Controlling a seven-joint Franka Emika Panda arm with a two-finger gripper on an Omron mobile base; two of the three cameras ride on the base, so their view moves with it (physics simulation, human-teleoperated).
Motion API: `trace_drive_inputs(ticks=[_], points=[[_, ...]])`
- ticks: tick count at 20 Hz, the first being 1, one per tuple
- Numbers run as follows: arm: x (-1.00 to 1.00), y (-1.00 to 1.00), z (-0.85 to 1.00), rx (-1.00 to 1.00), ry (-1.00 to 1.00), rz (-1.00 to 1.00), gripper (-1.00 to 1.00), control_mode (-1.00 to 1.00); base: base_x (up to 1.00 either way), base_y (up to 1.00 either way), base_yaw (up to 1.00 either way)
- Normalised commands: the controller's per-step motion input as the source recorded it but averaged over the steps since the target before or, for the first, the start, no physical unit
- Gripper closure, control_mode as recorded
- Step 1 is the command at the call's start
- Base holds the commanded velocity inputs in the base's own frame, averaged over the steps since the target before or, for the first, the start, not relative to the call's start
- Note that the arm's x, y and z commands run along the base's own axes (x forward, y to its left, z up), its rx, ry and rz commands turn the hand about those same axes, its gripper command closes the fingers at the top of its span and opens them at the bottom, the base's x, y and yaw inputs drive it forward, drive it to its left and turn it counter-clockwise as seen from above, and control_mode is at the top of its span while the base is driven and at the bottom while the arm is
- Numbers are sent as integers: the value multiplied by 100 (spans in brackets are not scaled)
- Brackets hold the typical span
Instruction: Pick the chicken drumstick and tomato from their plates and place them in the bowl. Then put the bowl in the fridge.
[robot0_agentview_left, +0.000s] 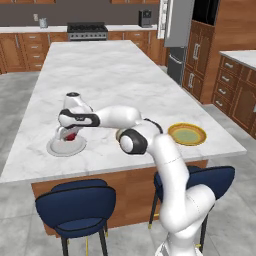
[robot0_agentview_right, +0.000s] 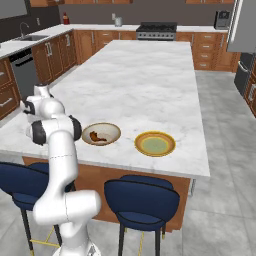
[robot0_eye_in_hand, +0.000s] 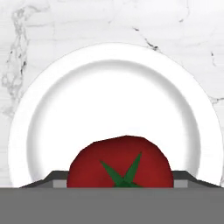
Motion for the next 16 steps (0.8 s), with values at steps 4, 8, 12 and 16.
trace_drive_inputs(ticks=[4,8,12,16], points=[[-55,-62,19,-2,-17,20,100,-100,0,0,0],[-51,-80,7,0,-26,10,100,-100,0,0,0],[-42,-83,17,0,-20,3,100,-100,0,0,0],[-34,-83,18,6,-16,1,100,-100,0,0,0]])
